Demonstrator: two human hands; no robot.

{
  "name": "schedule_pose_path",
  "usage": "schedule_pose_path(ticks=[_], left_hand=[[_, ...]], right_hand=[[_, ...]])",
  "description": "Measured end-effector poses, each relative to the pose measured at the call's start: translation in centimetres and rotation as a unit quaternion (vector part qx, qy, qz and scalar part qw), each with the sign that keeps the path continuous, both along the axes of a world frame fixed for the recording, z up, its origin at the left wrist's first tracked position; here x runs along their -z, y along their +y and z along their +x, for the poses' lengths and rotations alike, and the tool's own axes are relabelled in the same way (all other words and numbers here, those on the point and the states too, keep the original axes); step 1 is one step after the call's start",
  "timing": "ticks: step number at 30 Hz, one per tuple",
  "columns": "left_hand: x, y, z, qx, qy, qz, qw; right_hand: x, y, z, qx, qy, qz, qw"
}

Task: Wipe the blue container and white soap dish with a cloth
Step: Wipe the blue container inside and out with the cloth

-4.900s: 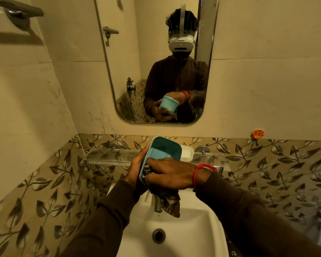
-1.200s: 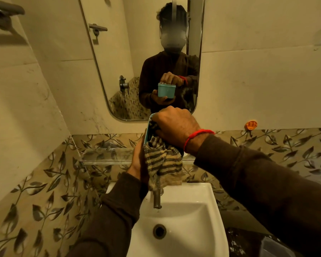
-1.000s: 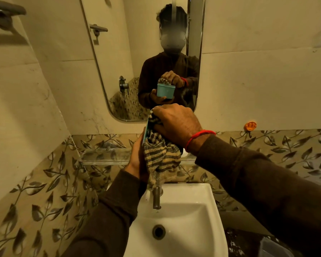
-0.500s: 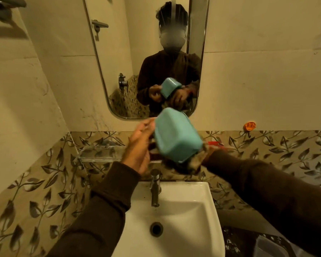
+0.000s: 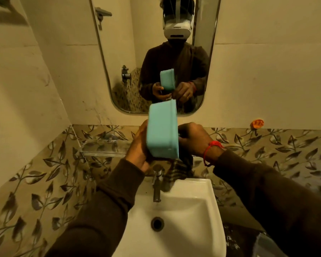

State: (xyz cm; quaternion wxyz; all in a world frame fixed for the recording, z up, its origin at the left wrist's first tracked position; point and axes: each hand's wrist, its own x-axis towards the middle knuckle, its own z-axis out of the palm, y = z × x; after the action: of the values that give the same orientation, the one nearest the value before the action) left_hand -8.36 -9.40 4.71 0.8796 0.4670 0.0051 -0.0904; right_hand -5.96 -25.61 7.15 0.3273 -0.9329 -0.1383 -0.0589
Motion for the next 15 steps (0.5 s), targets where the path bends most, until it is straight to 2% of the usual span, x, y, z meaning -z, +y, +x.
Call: schedule_pose_path(ticks=[1, 3, 8, 12, 15], left_hand=[[0.5, 0.2, 0.1, -0.015, 0.006, -0.017, 1.0], [1.0, 0.5, 0.1, -0.004, 0.025, -0.041, 0.999], [1.7, 0.7, 0.6, 0.067, 0.107, -0.11, 0.986], [2.5, 1.6, 0.2, 0.155, 0.096, -0.161, 0.97], [2.7, 1.6, -0.3, 0.144, 0.081, -0.146, 0.975]], right_hand=[[0.2, -0.2, 0.0, 0.009, -0.014, -0.006, 1.0], [1.1, -0.6, 0.1, 0.022, 0.005, 0.054, 0.998], [3.3, -0.5, 0.2, 0.082, 0.065, 0.179, 0.978], [4.2, -1.0, 0.2, 0.099, 0.068, 0.208, 0.971], [4.0, -1.5, 0.5, 0.096, 0.079, 0.24, 0.963]])
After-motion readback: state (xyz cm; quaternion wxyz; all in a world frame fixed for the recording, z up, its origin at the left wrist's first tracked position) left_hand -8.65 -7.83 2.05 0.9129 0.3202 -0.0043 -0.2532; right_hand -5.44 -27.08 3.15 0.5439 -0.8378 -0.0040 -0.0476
